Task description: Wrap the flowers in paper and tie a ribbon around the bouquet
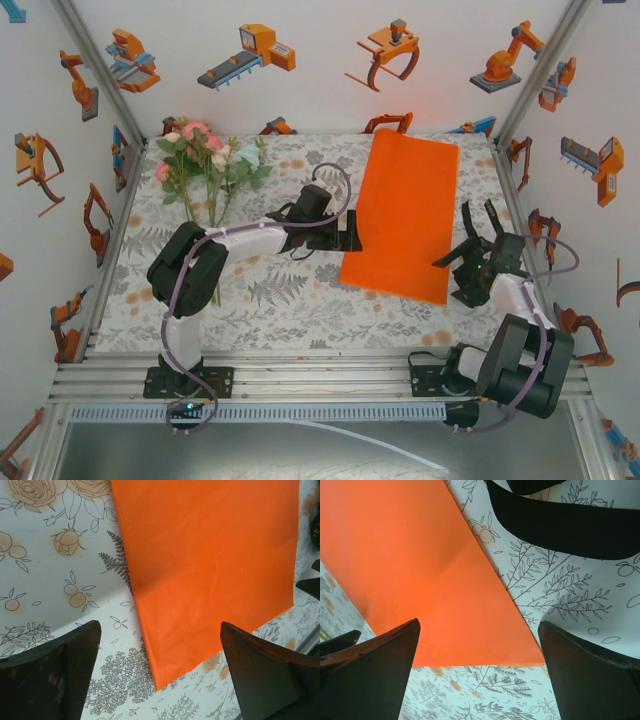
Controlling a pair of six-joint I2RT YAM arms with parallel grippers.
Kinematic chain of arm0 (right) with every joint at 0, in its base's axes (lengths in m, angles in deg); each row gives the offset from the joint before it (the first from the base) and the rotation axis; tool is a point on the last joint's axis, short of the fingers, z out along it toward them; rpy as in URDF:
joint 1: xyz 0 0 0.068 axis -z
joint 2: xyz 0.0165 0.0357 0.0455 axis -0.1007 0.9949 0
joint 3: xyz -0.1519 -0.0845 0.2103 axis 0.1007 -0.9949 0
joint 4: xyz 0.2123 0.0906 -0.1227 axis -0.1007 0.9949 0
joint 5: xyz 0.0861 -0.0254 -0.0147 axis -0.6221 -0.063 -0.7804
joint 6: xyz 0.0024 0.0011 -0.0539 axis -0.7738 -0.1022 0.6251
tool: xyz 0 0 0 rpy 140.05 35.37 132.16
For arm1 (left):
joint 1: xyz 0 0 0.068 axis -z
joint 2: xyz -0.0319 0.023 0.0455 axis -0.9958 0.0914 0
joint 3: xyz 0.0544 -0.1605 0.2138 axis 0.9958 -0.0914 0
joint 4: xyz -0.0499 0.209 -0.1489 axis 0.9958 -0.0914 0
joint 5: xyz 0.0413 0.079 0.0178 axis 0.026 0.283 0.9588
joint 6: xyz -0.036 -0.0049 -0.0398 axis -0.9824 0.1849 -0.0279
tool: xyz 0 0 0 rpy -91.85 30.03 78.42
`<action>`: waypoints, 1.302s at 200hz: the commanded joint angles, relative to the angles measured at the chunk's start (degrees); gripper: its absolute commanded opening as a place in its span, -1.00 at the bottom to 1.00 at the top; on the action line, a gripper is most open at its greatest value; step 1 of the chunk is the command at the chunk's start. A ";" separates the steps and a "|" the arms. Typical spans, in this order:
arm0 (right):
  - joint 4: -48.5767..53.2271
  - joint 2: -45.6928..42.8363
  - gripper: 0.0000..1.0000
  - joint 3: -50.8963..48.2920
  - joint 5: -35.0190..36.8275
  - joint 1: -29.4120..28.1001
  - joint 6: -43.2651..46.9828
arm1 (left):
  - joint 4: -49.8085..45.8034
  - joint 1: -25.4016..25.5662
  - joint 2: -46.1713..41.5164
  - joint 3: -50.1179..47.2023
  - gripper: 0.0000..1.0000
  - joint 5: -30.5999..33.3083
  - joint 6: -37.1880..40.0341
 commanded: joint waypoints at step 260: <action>6.54 -11.71 0.77 -7.20 4.88 -3.37 -7.60 | 0.72 0.93 5.08 3.38 0.95 -2.97 -2.14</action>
